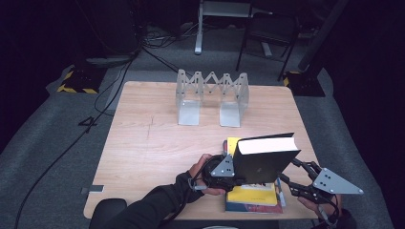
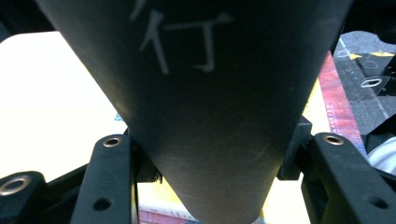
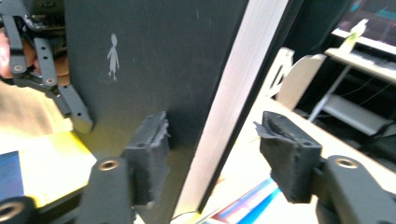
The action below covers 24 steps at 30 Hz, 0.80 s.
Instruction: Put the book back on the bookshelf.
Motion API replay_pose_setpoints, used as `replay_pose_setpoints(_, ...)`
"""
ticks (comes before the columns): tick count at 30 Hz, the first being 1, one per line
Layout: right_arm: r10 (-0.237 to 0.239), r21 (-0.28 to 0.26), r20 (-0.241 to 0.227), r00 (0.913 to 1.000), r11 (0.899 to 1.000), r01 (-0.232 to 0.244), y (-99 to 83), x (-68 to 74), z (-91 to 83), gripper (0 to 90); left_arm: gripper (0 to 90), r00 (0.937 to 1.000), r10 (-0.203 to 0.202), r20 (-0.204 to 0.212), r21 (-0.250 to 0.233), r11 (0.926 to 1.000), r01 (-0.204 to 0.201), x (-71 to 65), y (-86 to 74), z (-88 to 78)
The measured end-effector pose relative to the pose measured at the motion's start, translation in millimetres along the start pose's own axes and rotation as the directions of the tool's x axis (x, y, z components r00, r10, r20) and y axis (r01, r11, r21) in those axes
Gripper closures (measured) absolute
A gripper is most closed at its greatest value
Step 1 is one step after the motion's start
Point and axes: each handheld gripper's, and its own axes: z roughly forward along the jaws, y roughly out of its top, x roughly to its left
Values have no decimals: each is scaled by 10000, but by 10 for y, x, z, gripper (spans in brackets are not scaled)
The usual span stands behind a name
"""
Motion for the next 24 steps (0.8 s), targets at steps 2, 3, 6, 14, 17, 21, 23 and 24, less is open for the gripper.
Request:
replay_pose_setpoints(2,43,179,-128,9999,9998,-41,-3,5,62,342,481,10000,-5,-16,10,10000,5,11,3,2)
replay_pose_setpoints(3,98,204,-241,9997,9997,-94,-1,6,92,336,482,10000,-9,-21,15,10000,10,20,2,-1)
replay_pose_setpoints(6,57,293,-267,9996,9996,-49,19,9,168,329,491,9997,98,-240,33,9999,-97,56,3,-9)
replay_pose_setpoints(14,81,514,7,10000,9986,-81,79,16,325,326,514,9997,-169,-171,-126,9998,167,190,-28,-19)
replay_pose_setpoints(17,345,465,70,9994,9983,-348,72,-5,368,330,509,9985,-551,49,-354,9978,553,236,-62,-13)
replay_pose_setpoints(21,351,375,181,9992,9987,-357,57,5,377,327,510,9967,-807,90,-609,9948,811,233,-70,-7)
replay_pose_setpoints(23,287,399,211,9994,9988,-296,59,12,374,328,509,9958,-911,78,-770,9928,914,236,-69,1)
replay_pose_setpoints(24,289,404,223,9993,9987,-298,59,12,374,329,508,9948,-1012,70,-895,9908,1015,233,-68,9)
